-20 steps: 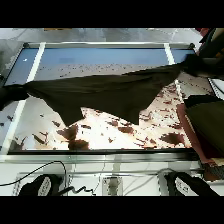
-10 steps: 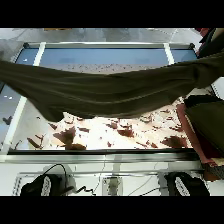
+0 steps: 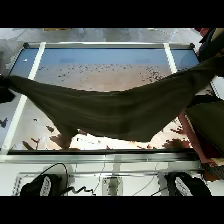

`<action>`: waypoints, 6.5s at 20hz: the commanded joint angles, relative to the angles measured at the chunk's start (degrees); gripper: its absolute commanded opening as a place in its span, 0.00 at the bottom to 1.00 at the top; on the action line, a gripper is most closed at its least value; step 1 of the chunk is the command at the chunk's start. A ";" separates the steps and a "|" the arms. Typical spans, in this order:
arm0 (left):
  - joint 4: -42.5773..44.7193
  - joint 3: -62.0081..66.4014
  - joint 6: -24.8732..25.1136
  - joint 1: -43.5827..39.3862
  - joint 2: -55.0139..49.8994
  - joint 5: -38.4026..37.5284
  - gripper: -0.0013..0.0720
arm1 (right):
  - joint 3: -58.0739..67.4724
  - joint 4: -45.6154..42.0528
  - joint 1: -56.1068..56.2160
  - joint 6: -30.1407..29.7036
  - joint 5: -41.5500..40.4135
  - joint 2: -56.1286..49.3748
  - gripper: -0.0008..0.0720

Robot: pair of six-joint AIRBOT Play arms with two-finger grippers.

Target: Fold the clothes and pants, and hang the long-sleeved shirts on hangers.

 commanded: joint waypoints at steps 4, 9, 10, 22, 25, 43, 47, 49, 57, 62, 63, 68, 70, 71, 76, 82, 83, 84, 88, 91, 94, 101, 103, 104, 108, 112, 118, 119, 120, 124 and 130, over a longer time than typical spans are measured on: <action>-2.89 -1.20 -1.27 -6.97 -30.47 7.91 0.04 | 0.04 5.75 0.07 0.28 -7.30 -33.24 0.02; -3.87 2.71 2.03 -12.46 -38.84 21.00 0.04 | 0.04 9.20 0.07 0.76 -12.48 -42.93 0.04; -3.87 3.26 3.96 -12.44 -38.69 22.80 0.16 | 0.07 8.92 0.04 1.25 -13.38 -42.86 0.20; -0.83 3.52 5.70 9.53 -39.95 -22.36 0.95 | 0.02 -8.66 -8.28 -1.88 5.27 -38.77 0.75; -2.01 3.54 8.52 8.46 -45.90 -21.49 0.87 | 0.04 -8.44 -8.87 -1.88 7.23 -38.77 0.58; -11.67 3.65 23.63 0.94 -53.96 -6.86 0.05 | 0.04 -3.69 -8.74 -1.88 9.27 -38.77 0.20; -11.78 4.26 23.67 1.42 -52.52 -7.02 0.04 | -1.49 -3.19 -8.74 -9.57 24.57 -38.73 0.04; -11.41 4.44 23.65 1.42 -50.25 -7.06 0.04 | -7.37 1.44 -8.92 -10.95 27.91 -37.70 0.04; -11.39 4.42 23.63 1.40 -46.69 -9.09 0.04 | -39.10 23.98 -6.38 -15.34 13.75 -36.17 0.55; -11.43 4.42 23.63 1.40 -46.69 -9.88 0.04 | -46.45 26.32 0.37 -15.39 1.97 -36.17 0.54; -11.43 4.42 23.63 1.40 -46.69 -9.88 0.04 | -46.56 26.80 2.01 -15.39 -0.28 -36.17 0.54; -12.13 4.46 23.61 1.40 -46.49 -9.90 0.04 | -43.69 29.09 7.28 -19.37 -5.29 -35.95 0.03; -12.09 4.70 23.61 1.40 -45.07 -10.25 0.04 | -39.78 29.79 7.61 -20.04 -4.35 -34.18 0.02; -12.07 5.03 23.61 1.40 -43.80 -10.75 0.04 | -37.48 29.77 7.61 -20.02 -4.39 -32.35 0.02; -12.07 8.90 23.61 1.42 -31.15 -10.93 0.04 | -24.98 27.43 7.61 -19.58 -4.37 -19.04 0.02; -12.11 12.11 23.37 1.40 -8.15 0.37 0.04 | -9.16 21.88 7.54 -18.69 -4.59 -0.20 0.02; -12.11 12.11 23.37 1.40 -3.69 4.24 0.04 | -6.54 20.26 7.54 -18.53 -4.61 2.67 0.02; -12.11 12.11 23.37 1.40 0.28 7.91 0.04 | -4.09 18.80 7.54 -17.94 -4.59 5.05 0.02; -12.07 12.09 23.39 1.40 14.29 19.15 0.04 | 3.89 17.29 7.54 -17.66 -5.70 14.01 0.02; -12.04 12.09 23.39 1.42 21.00 20.63 0.04 | 7.08 16.85 7.54 -17.66 -8.79 18.53 0.02; -12.04 11.82 22.49 1.40 21.84 20.59 0.04 | 7.30 13.20 7.54 -17.66 -11.04 19.30 0.02; -12.46 11.39 18.64 1.16 0.52 1.92 0.04 | 7.30 9.57 7.56 -14.47 -2.60 -1.84 0.02; -12.28 11.41 19.26 -0.68 -9.94 0.39 0.04 | 7.30 9.53 7.56 -14.36 -2.54 -10.69 0.02; -12.31 11.43 22.18 -2.16 -15.69 0.61 0.04 | 7.30 9.51 7.56 -14.36 -3.08 -15.21 0.02; -12.35 11.50 29.57 -8.39 -35.28 6.01 0.04 | 7.30 9.51 7.56 -14.36 -6.32 -31.15 0.02; -12.48 11.52 29.57 -12.37 -46.34 17.70 0.04 | 7.30 9.35 7.54 -13.07 -9.44 -42.95 0.02; -6.58 11.47 29.38 -12.61 -50.03 12.17 0.04 | 5.90 7.04 7.54 -13.07 -6.38 -48.92 0.02; -3.56 11.50 29.35 -12.57 -49.96 9.25 0.04 | 5.40 5.57 7.52 -12.96 -4.68 -48.92 0.02; -0.33 11.50 29.33 -12.35 -49.92 5.40 0.04 | 5.27 3.17 7.50 -11.98 -1.99 -48.94 0.02; 11.69 11.50 18.86 -11.32 -49.16 -6.34 0.04 | 5.27 -4.02 7.50 -11.58 8.11 -48.89 0.02; 14.21 11.52 16.46 -10.95 -48.92 -16.37 0.04 | 5.27 -6.08 7.50 -10.10 12.28 -48.89 0.02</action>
